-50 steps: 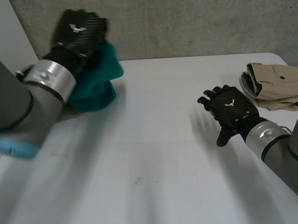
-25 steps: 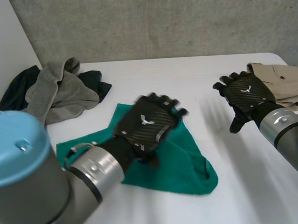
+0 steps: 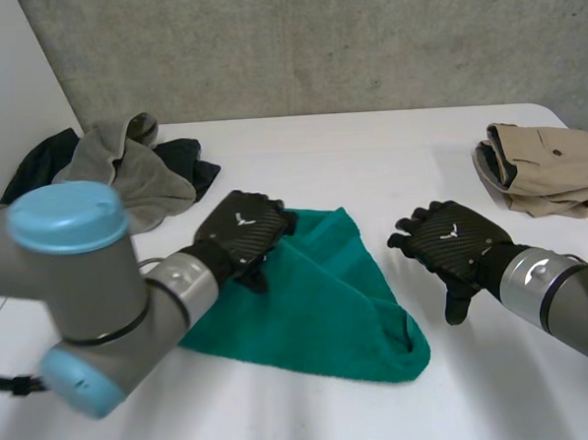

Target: Fold the laundry.

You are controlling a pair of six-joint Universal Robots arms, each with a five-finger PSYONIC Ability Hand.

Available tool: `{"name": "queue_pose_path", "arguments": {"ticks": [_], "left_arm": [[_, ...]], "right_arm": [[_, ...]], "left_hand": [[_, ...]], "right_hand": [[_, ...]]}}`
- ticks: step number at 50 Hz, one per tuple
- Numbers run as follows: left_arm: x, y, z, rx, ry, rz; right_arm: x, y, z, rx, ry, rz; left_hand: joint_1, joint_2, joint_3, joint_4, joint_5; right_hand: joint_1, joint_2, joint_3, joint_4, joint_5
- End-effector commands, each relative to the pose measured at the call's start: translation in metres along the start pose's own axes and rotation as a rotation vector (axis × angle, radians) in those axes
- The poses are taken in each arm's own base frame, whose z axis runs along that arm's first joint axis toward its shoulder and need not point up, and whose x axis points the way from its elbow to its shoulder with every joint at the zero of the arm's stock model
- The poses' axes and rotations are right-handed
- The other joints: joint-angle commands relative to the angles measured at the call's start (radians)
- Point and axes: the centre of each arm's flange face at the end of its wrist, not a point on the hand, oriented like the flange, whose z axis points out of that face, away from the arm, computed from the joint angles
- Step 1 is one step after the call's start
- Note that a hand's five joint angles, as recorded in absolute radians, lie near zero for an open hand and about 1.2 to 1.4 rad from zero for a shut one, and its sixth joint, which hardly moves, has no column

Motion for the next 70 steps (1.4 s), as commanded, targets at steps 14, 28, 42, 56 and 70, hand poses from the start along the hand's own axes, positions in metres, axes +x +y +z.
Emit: {"name": "queue_pose_path", "arguments": {"ticks": [14,28,42,56,70], "left_arm": [[0.022,0.05,0.078,-0.024,0.065,0.139],[0.018,0.038,0.074,-0.009,0.04,0.15],[-0.008,-0.055,-0.002,0.103,-0.143,0.28],[-0.009,-0.119,-0.107,0.279,-0.262,0.446],[-0.018,-0.131,-0.13,0.32,-0.326,0.468]], "right_arm": [[-0.014,0.024,-0.004,-0.075,-0.007,0.066],[-0.003,0.018,0.0,-0.041,0.032,0.047],[0.049,-0.019,0.011,0.086,0.154,-0.041],[0.027,-0.036,0.063,0.311,-0.198,-0.282],[-0.053,-0.022,0.085,0.283,-0.442,-0.253]], "left_hand": [[0.395,0.401,0.4,0.395,0.395],[0.88,0.885,0.884,0.879,0.879],[0.88,0.885,0.884,0.879,0.879],[0.88,0.885,0.884,0.879,0.879],[0.88,0.885,0.884,0.879,0.879]], "right_hand": [[-0.026,-0.044,-0.038,-0.058,-0.061],[-0.026,-0.044,-0.038,-0.058,-0.061],[-0.026,-0.044,-0.038,-0.058,-0.061],[-0.026,-0.044,-0.038,-0.058,-0.061],[-0.026,-0.044,-0.038,-0.058,-0.061]]}}
